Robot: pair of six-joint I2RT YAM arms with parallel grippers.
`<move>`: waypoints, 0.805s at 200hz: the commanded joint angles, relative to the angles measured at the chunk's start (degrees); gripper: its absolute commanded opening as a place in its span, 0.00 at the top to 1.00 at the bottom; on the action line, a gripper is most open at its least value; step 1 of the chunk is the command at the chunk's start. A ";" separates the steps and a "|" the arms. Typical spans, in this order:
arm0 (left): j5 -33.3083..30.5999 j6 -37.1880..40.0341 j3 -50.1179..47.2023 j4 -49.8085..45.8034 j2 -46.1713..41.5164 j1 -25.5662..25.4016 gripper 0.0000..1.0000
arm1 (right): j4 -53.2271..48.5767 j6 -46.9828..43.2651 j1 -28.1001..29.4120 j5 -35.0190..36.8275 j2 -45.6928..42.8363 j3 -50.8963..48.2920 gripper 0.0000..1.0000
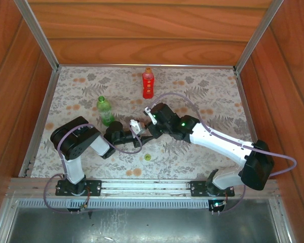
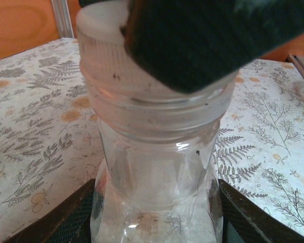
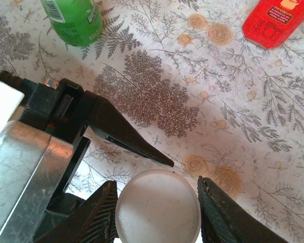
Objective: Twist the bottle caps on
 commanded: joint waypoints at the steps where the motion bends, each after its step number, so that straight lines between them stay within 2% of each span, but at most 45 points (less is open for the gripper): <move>1: 1.58 -0.75 1.08 0.36 1.11 0.01 0.44 | -3.72 -0.94 1.19 0.26 0.89 -1.07 0.56; 49: 1.59 -0.88 1.15 0.36 1.15 -0.02 0.44 | -0.35 0.73 1.32 1.43 -0.16 -3.34 0.55; 79: 1.53 -0.88 0.94 0.35 1.11 -0.05 0.44 | 2.42 1.69 1.28 1.56 -3.39 -3.58 0.47; 104: 1.58 -0.80 0.90 0.43 1.11 -0.05 0.44 | 5.37 3.17 1.27 3.14 -7.07 -4.96 0.34; 118: 1.57 -0.83 0.91 0.35 1.07 0.01 0.44 | 6.24 4.02 1.32 4.40 -8.74 -5.63 0.32; 127: 1.65 -0.81 0.91 0.35 1.12 0.01 0.44 | 6.62 4.81 1.06 4.89 -9.54 -5.97 0.33; 161: 1.70 -0.85 0.99 0.40 1.12 0.01 0.44 | 4.35 6.16 -0.37 4.73 -8.23 -5.63 0.55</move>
